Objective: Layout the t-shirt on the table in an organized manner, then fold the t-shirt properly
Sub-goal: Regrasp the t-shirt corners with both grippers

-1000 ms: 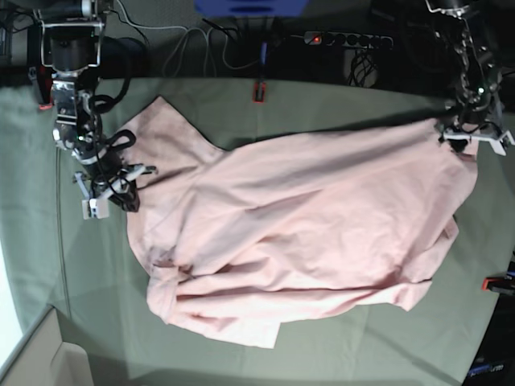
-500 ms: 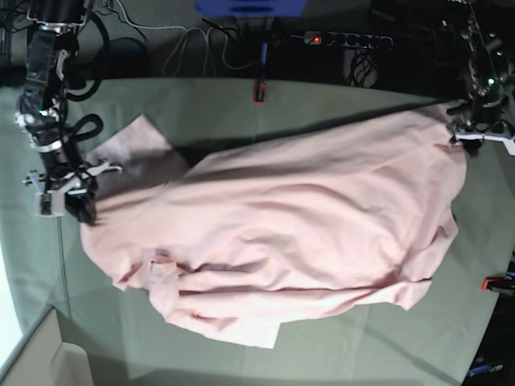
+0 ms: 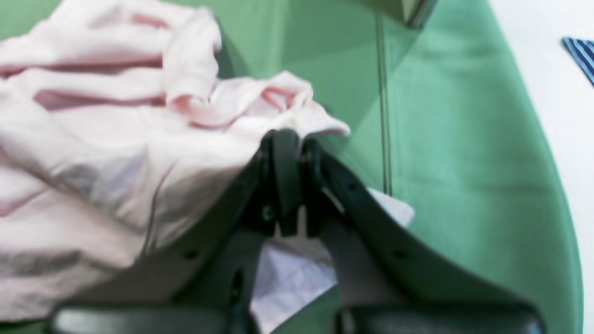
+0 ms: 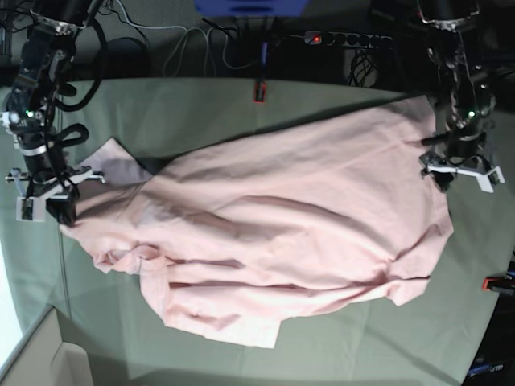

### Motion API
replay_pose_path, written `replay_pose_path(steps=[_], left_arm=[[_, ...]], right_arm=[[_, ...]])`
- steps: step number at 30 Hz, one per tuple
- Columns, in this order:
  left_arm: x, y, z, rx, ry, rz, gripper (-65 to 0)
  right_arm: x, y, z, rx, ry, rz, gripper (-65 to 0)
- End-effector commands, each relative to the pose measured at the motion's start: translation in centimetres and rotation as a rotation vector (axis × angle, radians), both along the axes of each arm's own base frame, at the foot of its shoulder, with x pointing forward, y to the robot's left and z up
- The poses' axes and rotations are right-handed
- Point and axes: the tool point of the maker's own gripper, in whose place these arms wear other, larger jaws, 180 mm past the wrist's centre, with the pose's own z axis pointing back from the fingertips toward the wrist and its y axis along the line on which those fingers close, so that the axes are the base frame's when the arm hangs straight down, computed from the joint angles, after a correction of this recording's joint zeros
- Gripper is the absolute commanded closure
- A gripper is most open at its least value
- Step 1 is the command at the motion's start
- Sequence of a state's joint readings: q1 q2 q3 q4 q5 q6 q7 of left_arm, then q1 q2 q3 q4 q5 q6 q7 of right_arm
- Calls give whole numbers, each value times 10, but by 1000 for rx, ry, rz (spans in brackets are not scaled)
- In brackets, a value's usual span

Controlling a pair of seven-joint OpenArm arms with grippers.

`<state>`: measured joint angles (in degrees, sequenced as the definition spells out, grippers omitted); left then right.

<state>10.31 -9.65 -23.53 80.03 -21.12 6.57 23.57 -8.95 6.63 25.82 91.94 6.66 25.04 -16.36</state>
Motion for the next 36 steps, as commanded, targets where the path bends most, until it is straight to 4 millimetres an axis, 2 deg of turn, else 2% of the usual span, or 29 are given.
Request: replay_pose_path(steps=[1,4,7,11,14,17,18,21,24,30,36], left_arm=[[9,2,8,16,-28,-6,-432],[4,1,-5,6,1,-5,-432],[-6,3,-26,-15,57,10,-431],[0,3,-40,-40,87,26,-404],[5,3,-41,-48,86,30,-257],[14,2,-38,-54,74,31,-59],[22,2,-34,-56,60,31,0],[34,2,-26,-56,36,28,-16],[47,2,-14,-53,-2,24,0],[78,6,26,-25,-108,13,-1],[121,8,69,-24,-225,17,-1]], right_arm=[[8,-4,18,-11,-65,1,0],[7,-4,17,-11,-59,1,0],[6,-4,16,-11,-56,1,0],[4,-4,15,-10,-51,0,0],[4,-4,15,-10,-51,0,0],[4,-4,14,-10,-50,0,0],[4,-4,14,-10,-50,0,0],[4,-3,14,-10,-51,0,0],[4,-3,14,-10,-51,0,0],[4,-3,14,-10,-51,0,0],[4,-3,14,-10,-51,0,0]])
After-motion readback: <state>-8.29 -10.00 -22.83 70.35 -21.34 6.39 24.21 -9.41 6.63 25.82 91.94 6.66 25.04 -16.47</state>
